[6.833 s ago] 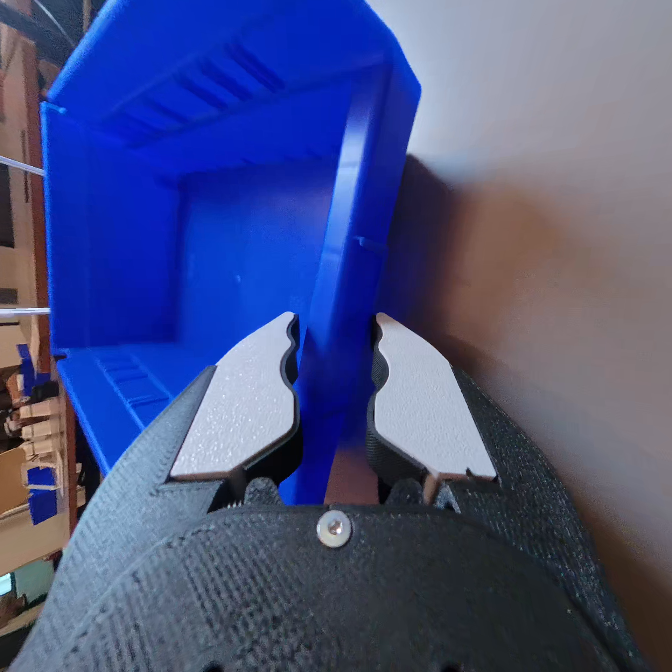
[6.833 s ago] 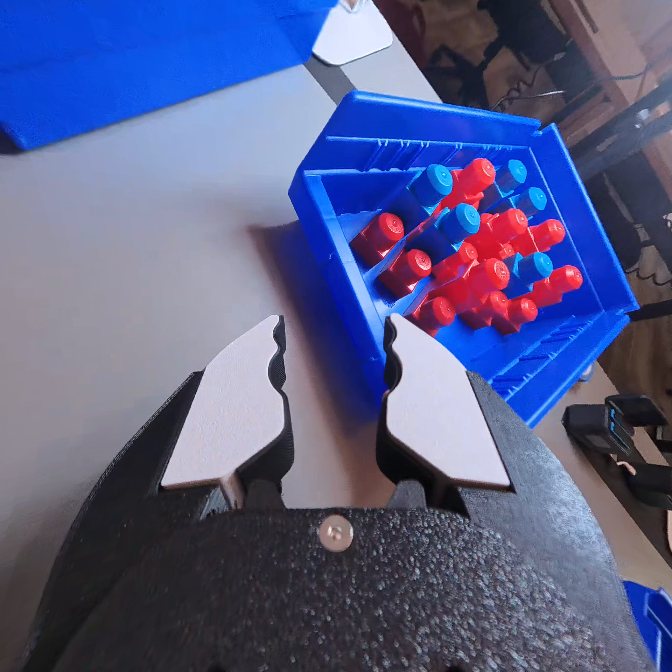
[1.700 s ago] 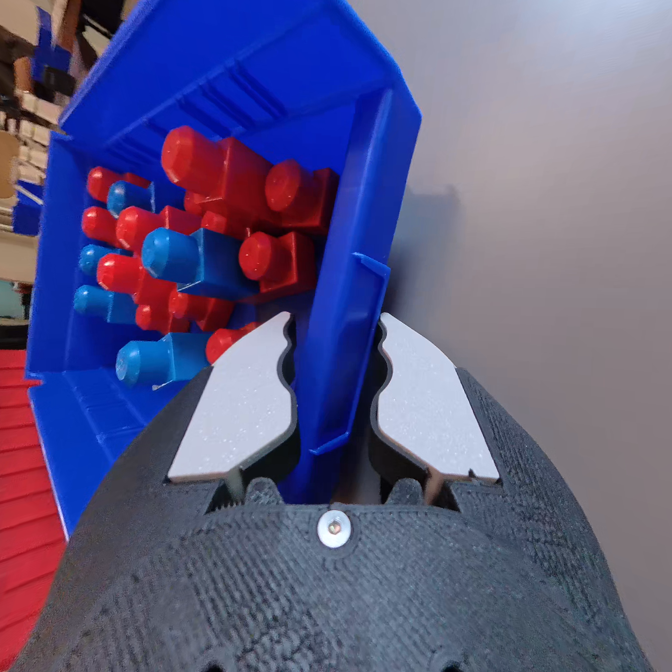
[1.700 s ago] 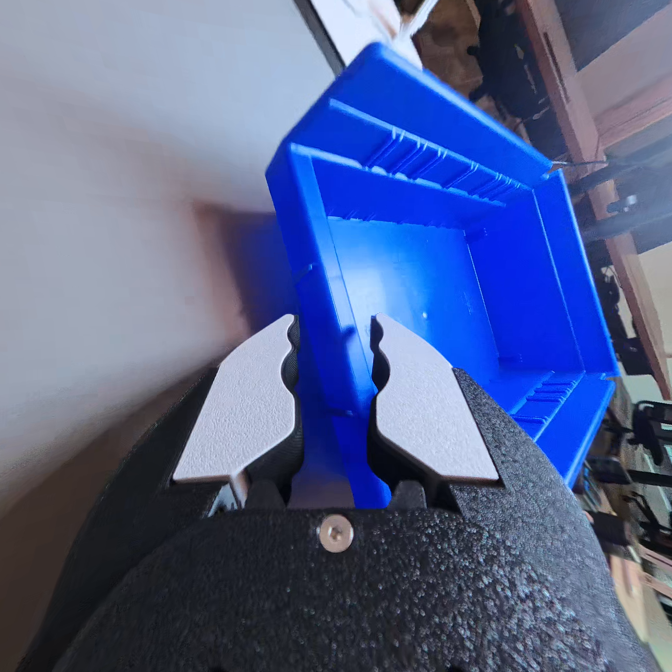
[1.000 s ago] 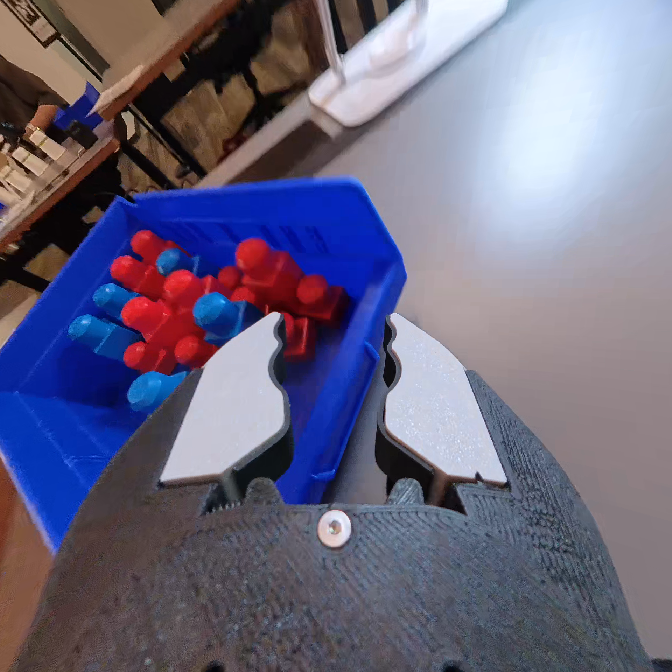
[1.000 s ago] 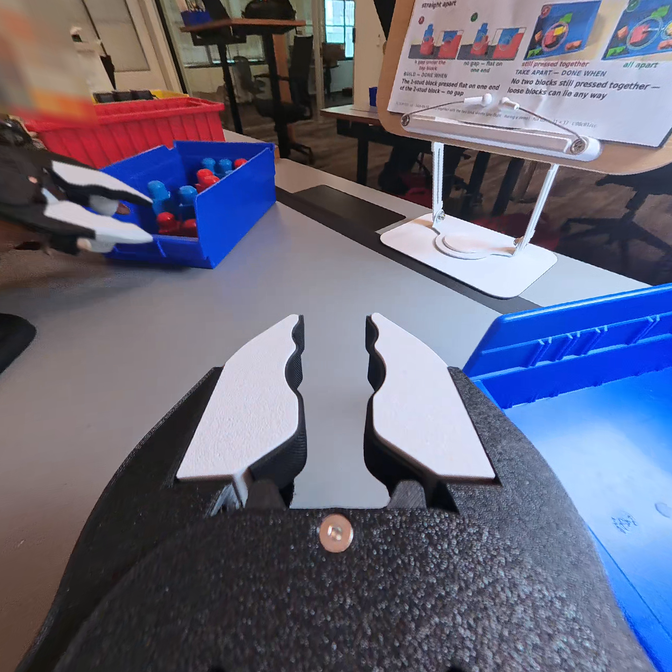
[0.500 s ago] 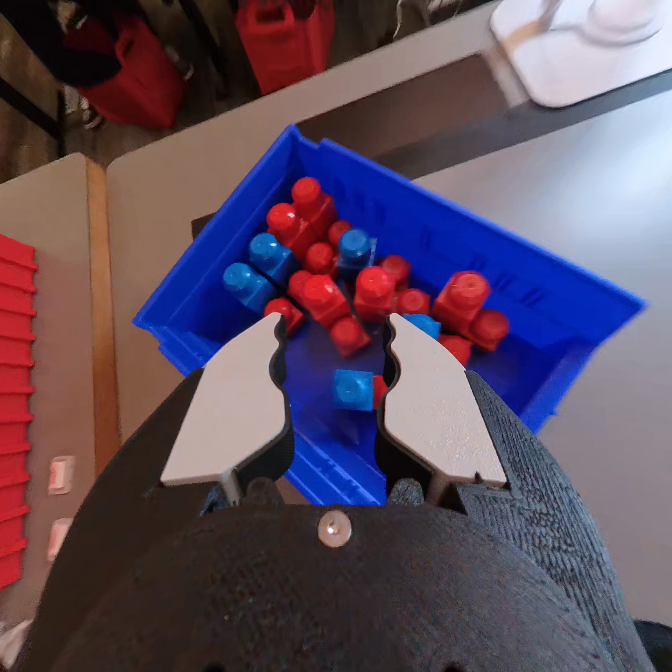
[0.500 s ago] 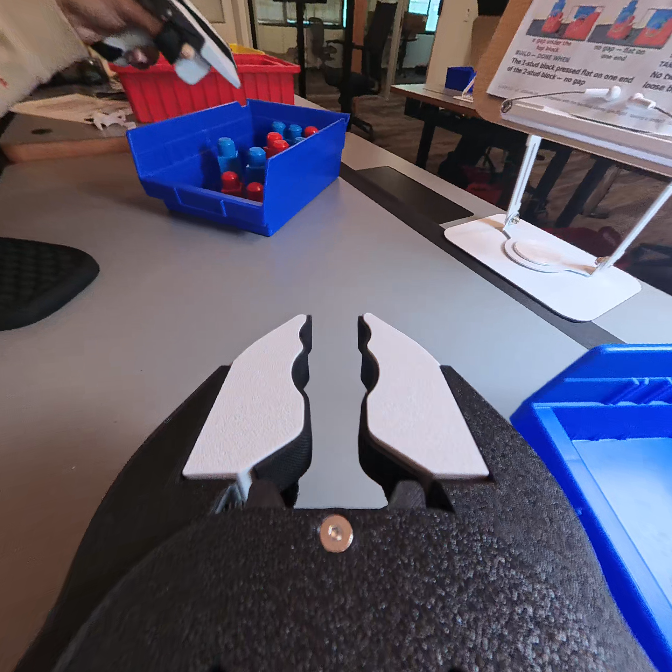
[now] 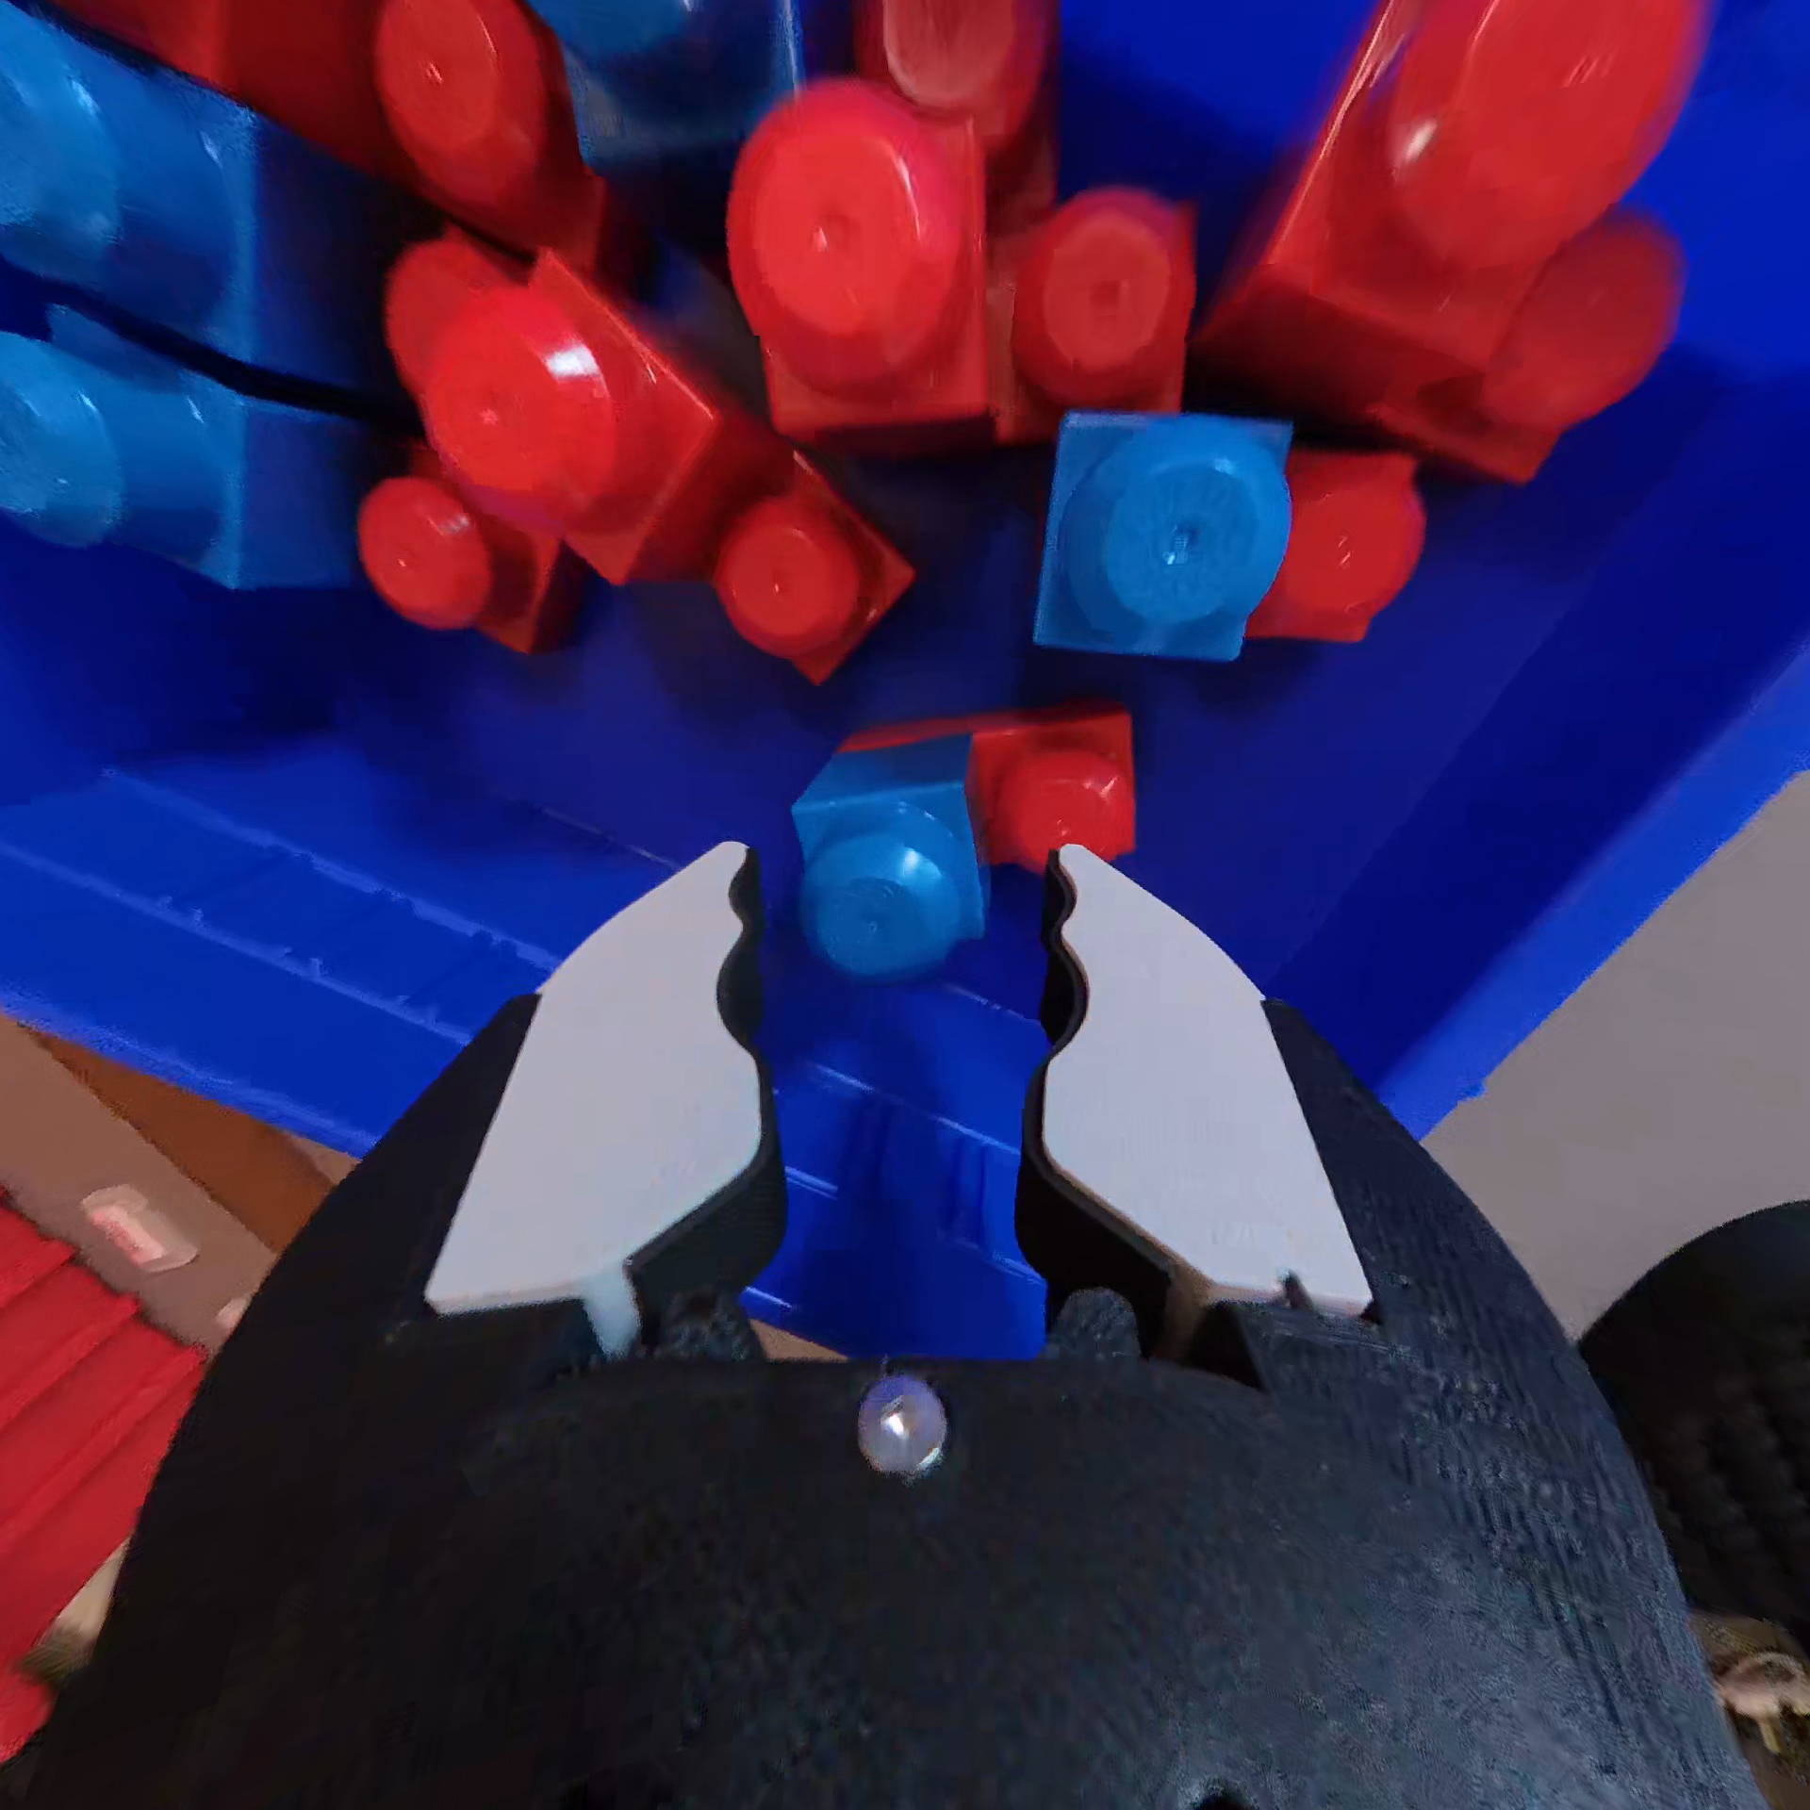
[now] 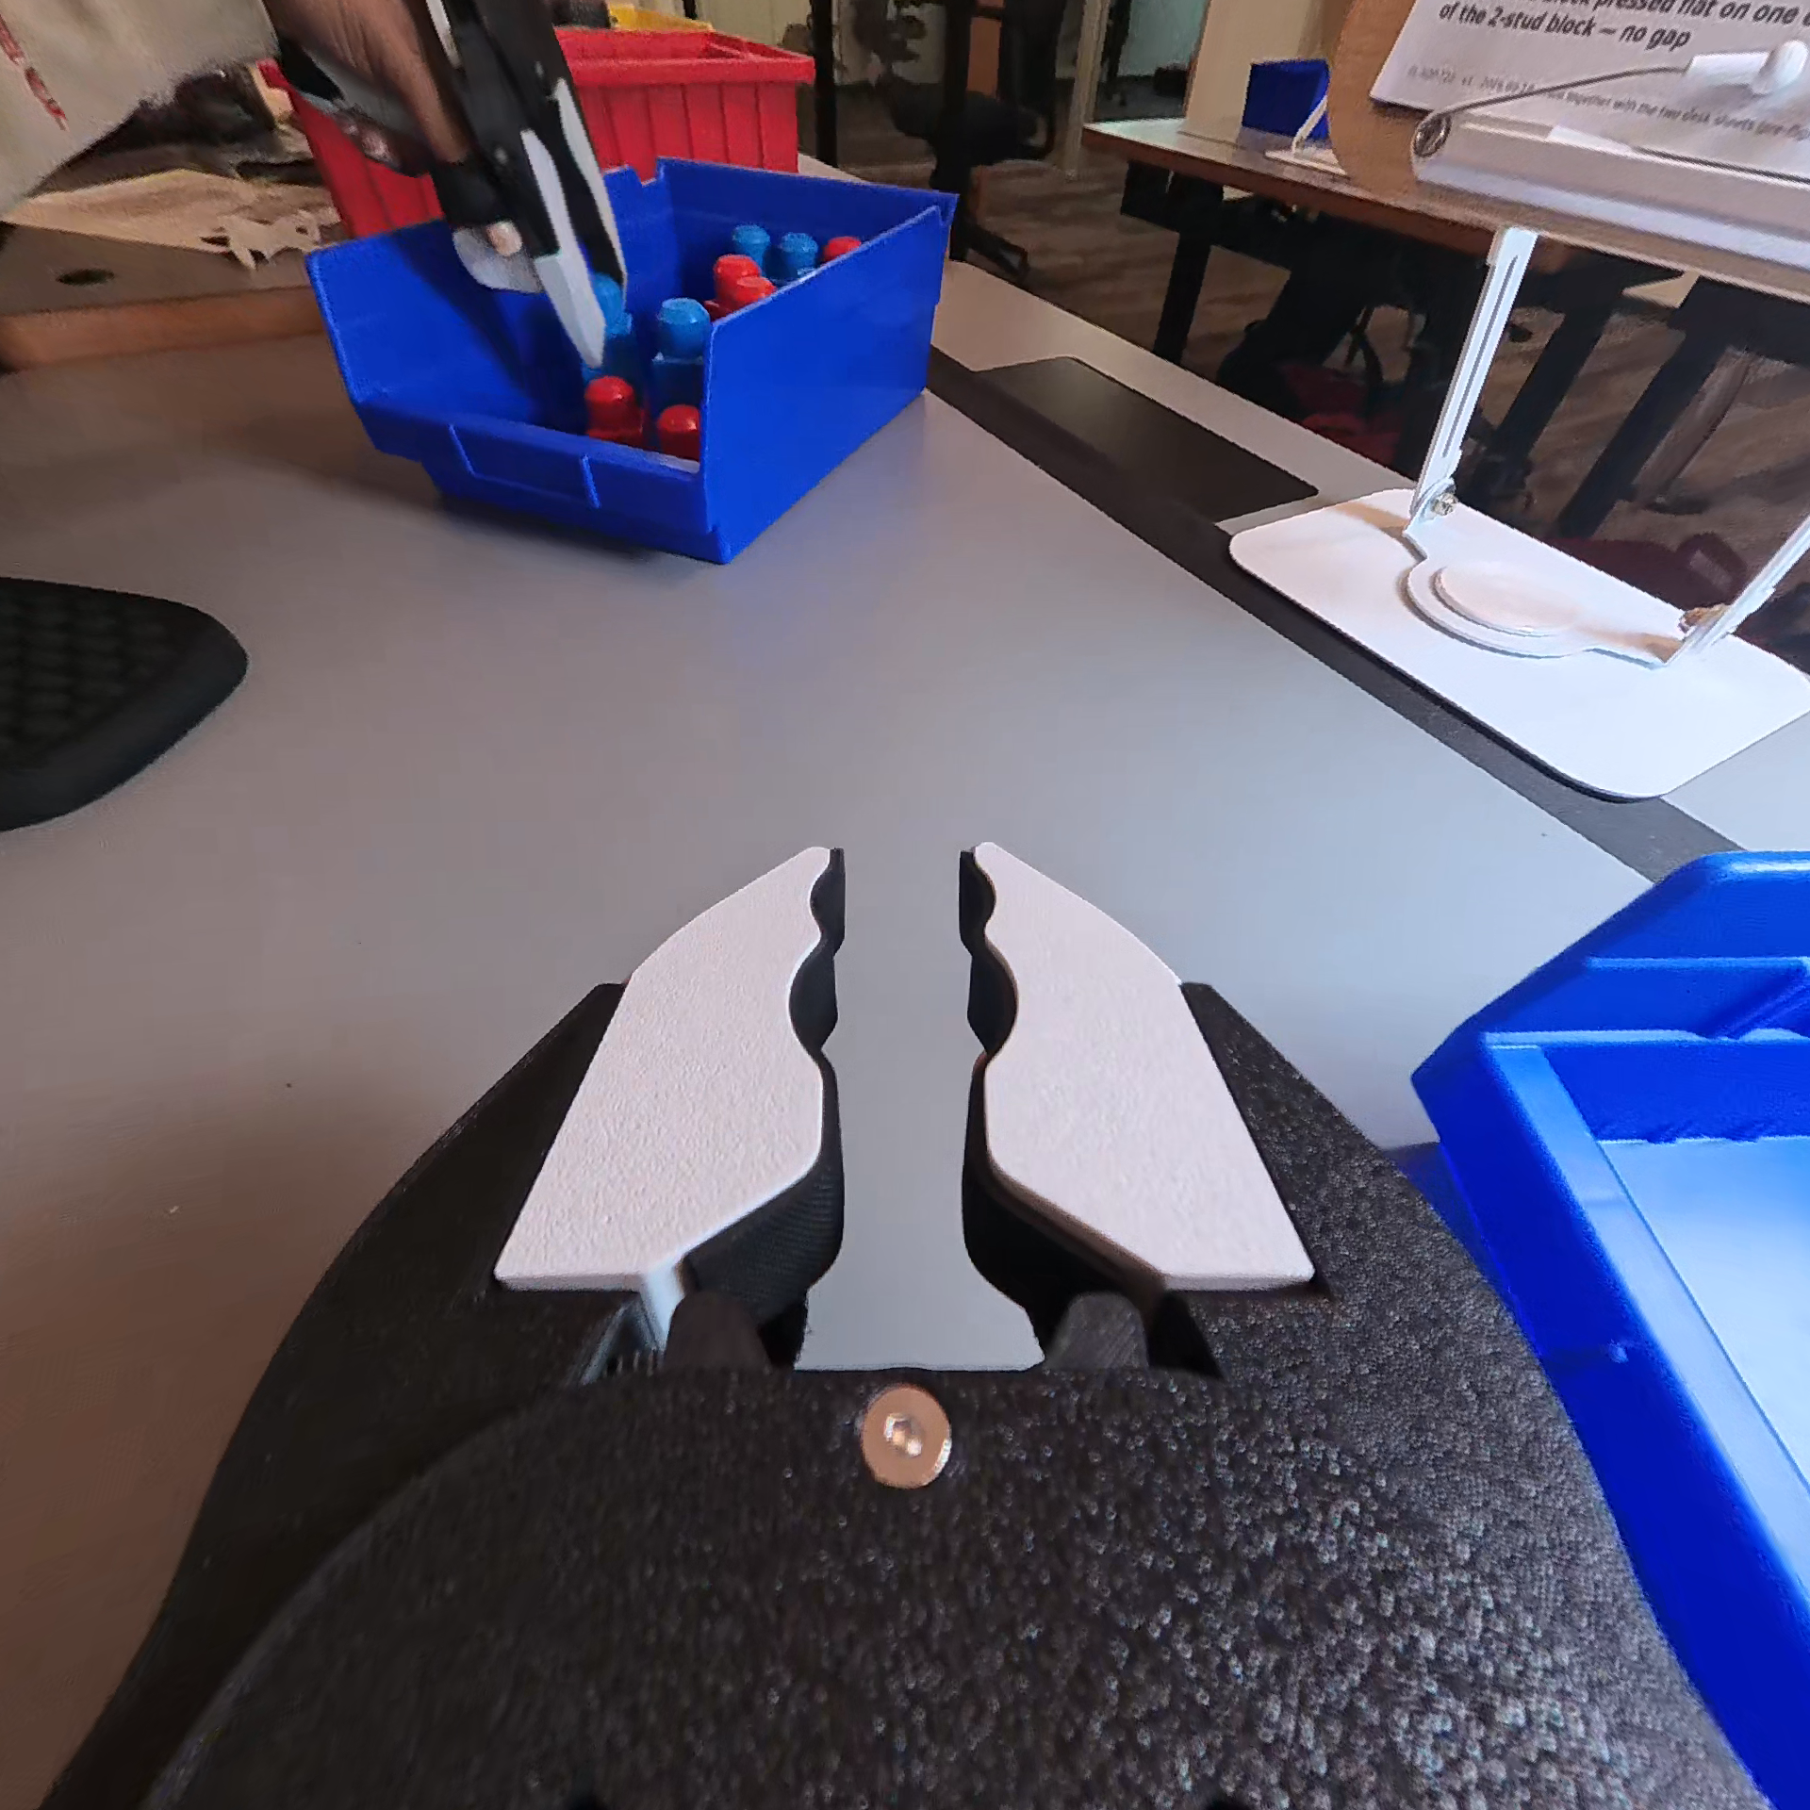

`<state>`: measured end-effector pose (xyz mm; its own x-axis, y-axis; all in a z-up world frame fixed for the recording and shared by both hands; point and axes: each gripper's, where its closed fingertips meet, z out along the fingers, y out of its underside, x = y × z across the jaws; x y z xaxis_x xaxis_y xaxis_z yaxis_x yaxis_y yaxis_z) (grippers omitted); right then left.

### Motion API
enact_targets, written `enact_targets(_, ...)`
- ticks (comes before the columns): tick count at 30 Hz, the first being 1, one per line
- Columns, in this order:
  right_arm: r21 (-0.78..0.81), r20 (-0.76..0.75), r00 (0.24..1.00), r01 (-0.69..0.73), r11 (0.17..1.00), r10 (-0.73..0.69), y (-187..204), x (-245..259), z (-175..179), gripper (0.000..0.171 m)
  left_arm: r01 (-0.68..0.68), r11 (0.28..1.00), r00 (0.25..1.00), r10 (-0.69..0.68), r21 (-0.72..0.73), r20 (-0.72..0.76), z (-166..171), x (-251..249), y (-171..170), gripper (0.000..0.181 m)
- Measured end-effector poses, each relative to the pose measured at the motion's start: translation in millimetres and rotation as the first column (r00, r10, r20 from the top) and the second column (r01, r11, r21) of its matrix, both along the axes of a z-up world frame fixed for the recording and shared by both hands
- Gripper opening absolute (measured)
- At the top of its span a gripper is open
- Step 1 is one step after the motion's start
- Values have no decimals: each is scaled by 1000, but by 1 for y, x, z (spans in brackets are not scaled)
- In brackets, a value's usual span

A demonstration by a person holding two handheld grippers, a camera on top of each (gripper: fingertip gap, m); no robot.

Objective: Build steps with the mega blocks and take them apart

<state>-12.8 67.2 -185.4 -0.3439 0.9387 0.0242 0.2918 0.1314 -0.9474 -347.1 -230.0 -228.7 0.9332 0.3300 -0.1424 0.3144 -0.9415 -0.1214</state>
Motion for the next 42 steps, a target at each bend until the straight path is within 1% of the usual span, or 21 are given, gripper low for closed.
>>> enact_targets(1, 3, 5, 1000, -1, 1000, 1, 0, 0, -2, 22, 22, 999, 1000, -22, -46, -10, -4, 1, -4, 42)
enact_targets(4, 12, 11, 1000, -2, 1000, 2, -2, 0, -5, 22, 57, 997, 996, -61, -54, -60, 2, 0, -2, 36)
enact_targets(6, 12, 0, 1000, -4, 1000, 4, -4, 1, -2, 22, 86, 996, 982, -88, -22, -166, 27, -1, 1, 35)
enact_targets(8, -5, -18, 1000, -19, 1000, 19, -7, 2, 3, 22, 162, 981, 953, -128, 103, -276, 66, 13, 15, 35)
enact_targets(9, -23, -25, 999, -37, 999, 36, -10, 3, 6, 23, 246, 949, 929, -173, 198, -328, 87, 29, 28, 36)
enact_targets(11, -91, -43, 995, -97, 991, 94, -20, 5, 13, 27, 442, 803, 859, -251, 400, -446, 129, 76, 60, 35)
enact_targets(13, -201, -63, 983, -181, 963, 172, -35, 9, 22, 32, 642, 557, 759, -363, 527, -541, 151, 143, 93, 35)
enact_targets(14, -274, -71, 970, -242, 931, 232, -46, 13, 27, 36, 695, 439, 718, -383, 569, -581, 156, 175, 107, 35)
enact_targets(16, -460, -92, 932, -351, 815, 350, -67, 22, 41, 44, 747, 192, 648, -420, 636, -635, 156, 239, 132, 35)
enact_targets(18, -617, -129, 892, -414, 670, 432, -80, 30, 54, 49, 757, 74, 613, -425, 649, -667, 145, 281, 154, 35)
enact_targets(20, -679, -140, 862, -441, 587, 487, -89, 35, 58, 55, 780, -12, 563, -424, 626, -710, 133, 309, 171, 35)
enact_targets(23, -694, -126, 846, -449, 563, 519, -99, 37, 56, 58, 779, -71, 538, -435, 622, -723, 116, 336, 184, 35)
enact_targets(26, -691, -86, 855, -421, 588, 511, -103, 33, 49, 52, 820, -79, 489, -418, 566, -766, 99, 345, 185, 35)
enact_targets(27, -691, -65, 857, -409, 597, 511, -102, 32, 44, 42, 808, -83, 500, -426, 583, -754, 97, 347, 184, 35)
enact_targets(30, -715, -40, 831, -412, 565, 555, -107, 34, 36, 41, 792, -80, 509, -459, 605, -728, 89, 346, 179, 35)
enact_targets(34, -719, -27, 809, -424, 552, 587, -113, 36, 31, 48, 785, -120, 489, -482, 608, -727, 86, 355, 174, 35)
enact_targets(36, -724, -23, 784, -441, 530, 620, -116, 41, 31, 43, 786, -132, 477, -493, 604, -728, 84, 359, 173, 35)
enact_targets(38, -703, -24, 786, -453, 548, 618, -116, 42, 31, 41, 790, -130, 472, -493, 599, -731, 84, 358, 172, 35)
enact_targets(39, -684, -13, 784, -459, 567, 621, -116, 43, 32, 40, 781, -126, 480, -504, 611, -718, 85, 358, 171, 35)
enact_targets(40, -655, -8, 790, -467, 593, 613, -113, 43, 35, 37, 750, -122, 515, -508, 650, -690, 90, 356, 170, 35)
enact_targets(42, -570, -36, 835, -469, 675, 549, -89, 42, 50, 36, 641, -118, 644, -454, 758, -615, 113, 333, 166, 35)
